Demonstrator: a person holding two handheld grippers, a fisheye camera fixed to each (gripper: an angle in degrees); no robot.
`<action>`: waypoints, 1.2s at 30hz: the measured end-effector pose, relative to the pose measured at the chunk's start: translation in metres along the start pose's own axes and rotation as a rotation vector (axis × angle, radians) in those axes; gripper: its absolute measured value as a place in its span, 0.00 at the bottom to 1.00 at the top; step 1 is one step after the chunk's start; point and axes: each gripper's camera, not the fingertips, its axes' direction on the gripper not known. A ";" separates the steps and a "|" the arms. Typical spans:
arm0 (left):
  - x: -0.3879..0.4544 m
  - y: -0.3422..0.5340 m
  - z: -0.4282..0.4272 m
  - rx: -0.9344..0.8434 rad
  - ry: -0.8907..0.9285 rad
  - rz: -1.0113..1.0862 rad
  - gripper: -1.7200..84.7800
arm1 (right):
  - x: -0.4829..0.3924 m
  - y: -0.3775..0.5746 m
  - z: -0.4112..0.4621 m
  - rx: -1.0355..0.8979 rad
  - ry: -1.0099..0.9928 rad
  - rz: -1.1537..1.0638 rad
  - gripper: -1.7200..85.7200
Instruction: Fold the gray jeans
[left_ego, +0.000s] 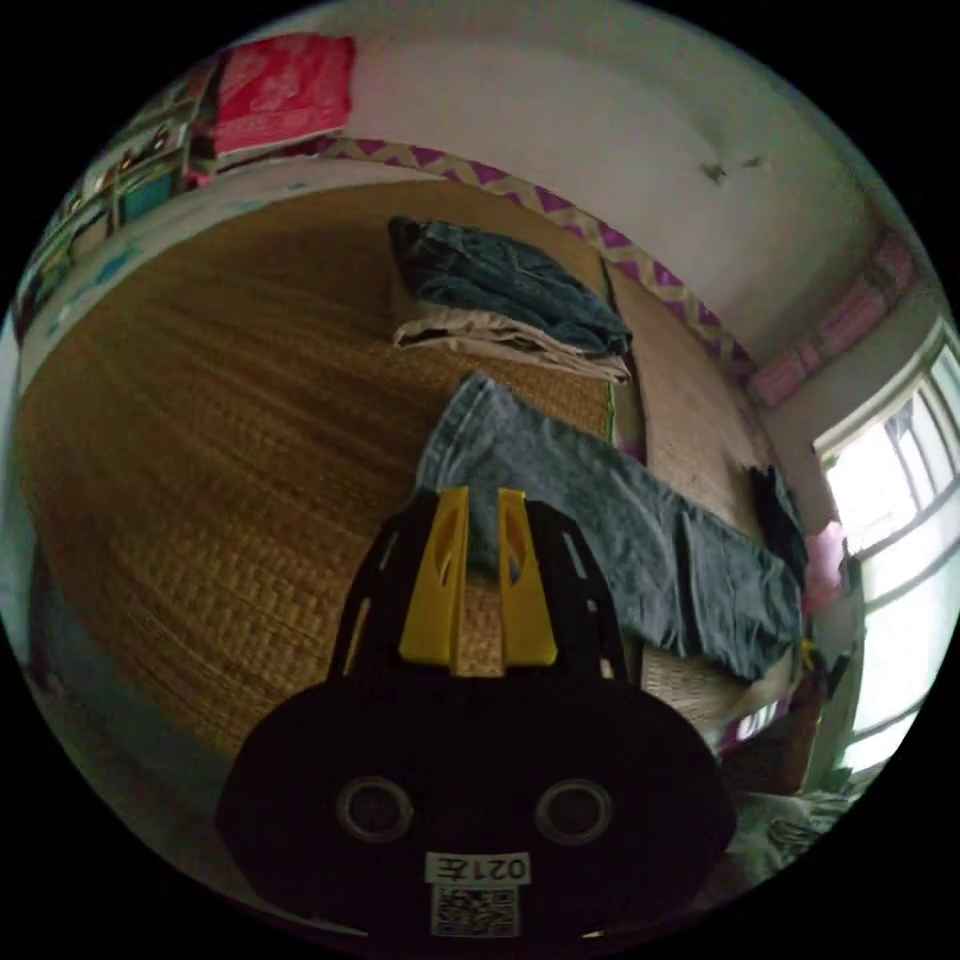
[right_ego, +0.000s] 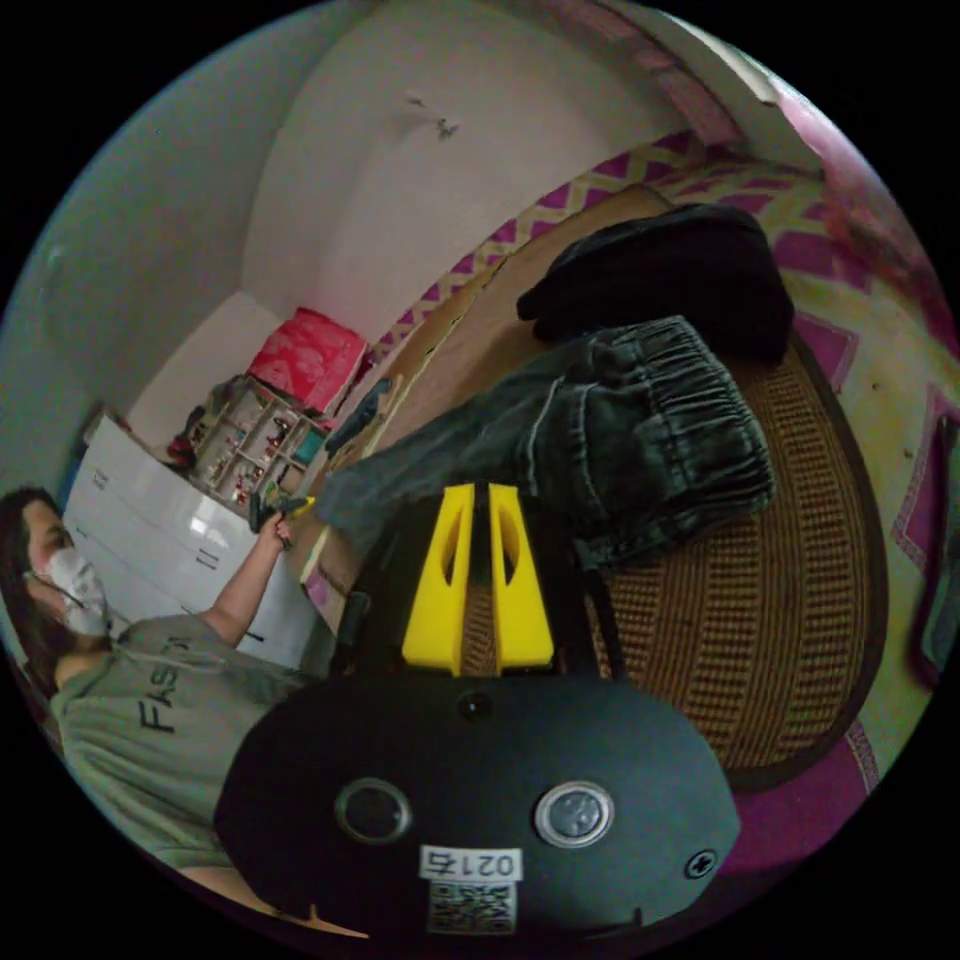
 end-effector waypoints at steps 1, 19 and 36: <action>-0.009 0.012 -0.003 0.013 0.041 -0.073 0.09 | -0.013 0.005 0.005 -0.016 0.016 -0.043 0.06; 0.037 0.057 0.037 0.050 0.245 -0.363 0.13 | -0.052 0.048 0.029 -0.002 -0.068 -0.089 0.06; 0.492 0.119 -0.049 0.355 0.149 0.480 0.01 | -0.017 0.080 -0.007 0.144 -0.069 -0.038 0.01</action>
